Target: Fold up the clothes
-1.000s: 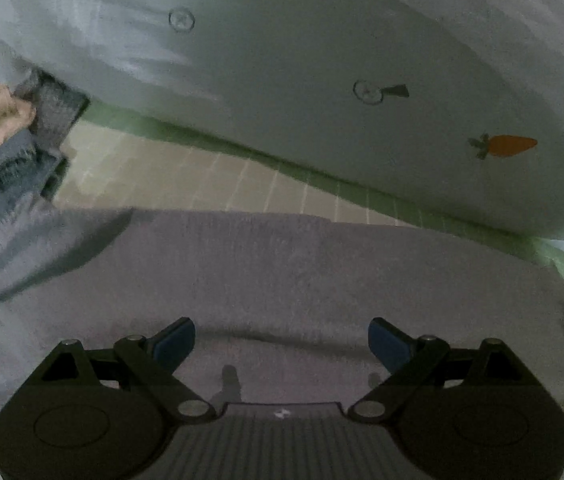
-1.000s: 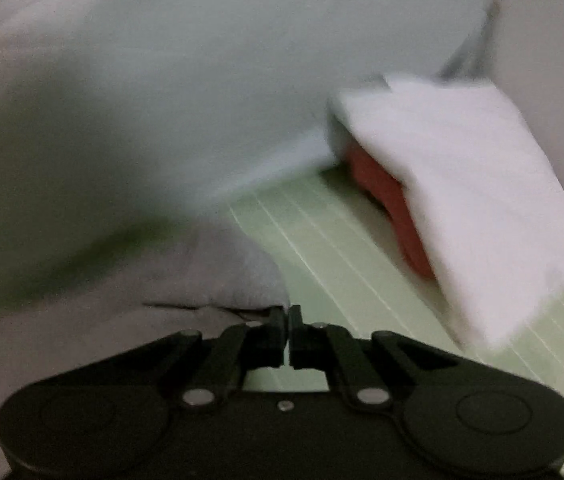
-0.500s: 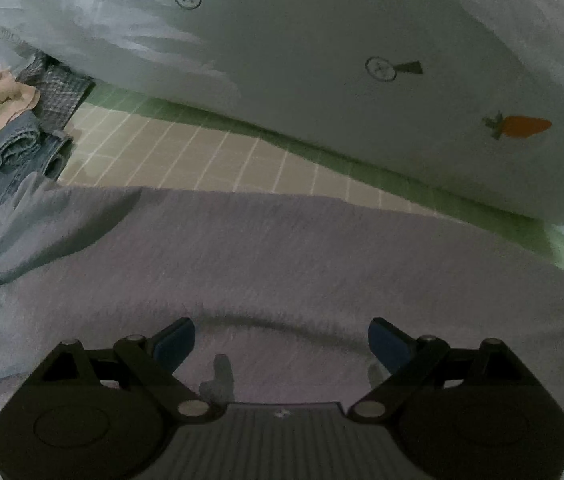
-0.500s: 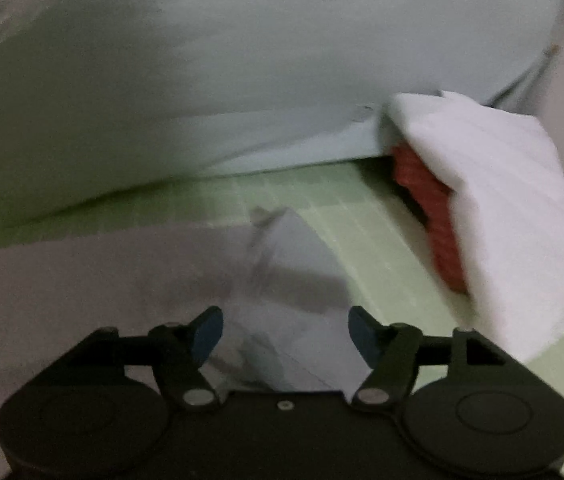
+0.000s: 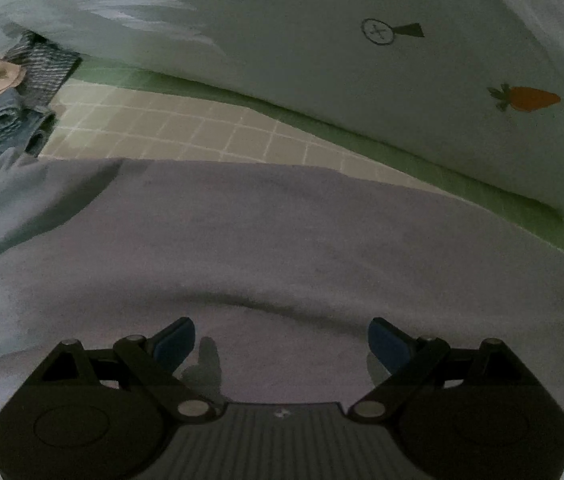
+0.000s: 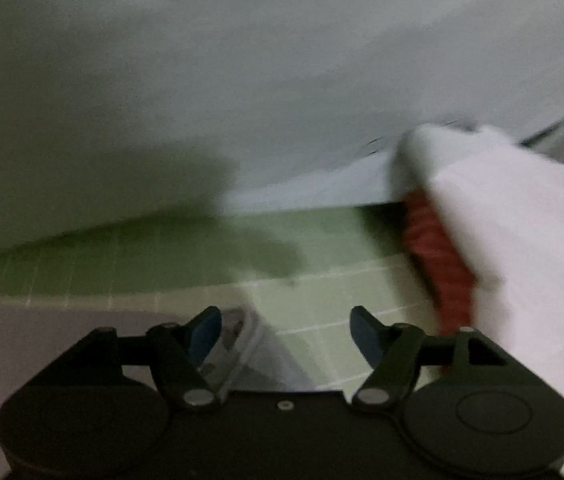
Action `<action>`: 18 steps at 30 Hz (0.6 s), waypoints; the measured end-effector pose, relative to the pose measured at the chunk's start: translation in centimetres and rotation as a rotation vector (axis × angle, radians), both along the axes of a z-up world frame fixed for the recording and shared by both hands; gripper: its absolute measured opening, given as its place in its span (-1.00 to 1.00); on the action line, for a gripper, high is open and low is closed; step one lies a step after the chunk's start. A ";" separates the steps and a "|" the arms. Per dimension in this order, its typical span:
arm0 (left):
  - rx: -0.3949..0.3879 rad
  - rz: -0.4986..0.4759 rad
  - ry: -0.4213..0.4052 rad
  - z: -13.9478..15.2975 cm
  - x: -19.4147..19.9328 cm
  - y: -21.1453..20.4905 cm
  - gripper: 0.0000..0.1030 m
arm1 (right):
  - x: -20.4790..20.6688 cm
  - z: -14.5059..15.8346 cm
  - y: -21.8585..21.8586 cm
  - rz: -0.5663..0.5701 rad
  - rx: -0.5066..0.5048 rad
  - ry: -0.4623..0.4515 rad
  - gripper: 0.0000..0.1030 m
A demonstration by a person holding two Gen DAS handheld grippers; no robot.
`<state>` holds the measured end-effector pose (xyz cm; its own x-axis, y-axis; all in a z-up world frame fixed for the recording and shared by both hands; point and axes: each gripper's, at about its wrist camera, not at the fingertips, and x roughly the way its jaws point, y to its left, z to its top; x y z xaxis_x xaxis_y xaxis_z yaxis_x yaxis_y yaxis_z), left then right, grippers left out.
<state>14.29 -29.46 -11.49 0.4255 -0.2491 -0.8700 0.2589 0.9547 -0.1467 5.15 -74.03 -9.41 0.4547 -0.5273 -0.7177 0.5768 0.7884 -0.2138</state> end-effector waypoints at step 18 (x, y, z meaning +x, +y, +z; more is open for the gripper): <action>-0.005 0.064 0.014 0.1 0.9 0.9 0.82 | -8.1 3.4 -7.3 -0.243 0.013 -0.158 -0.02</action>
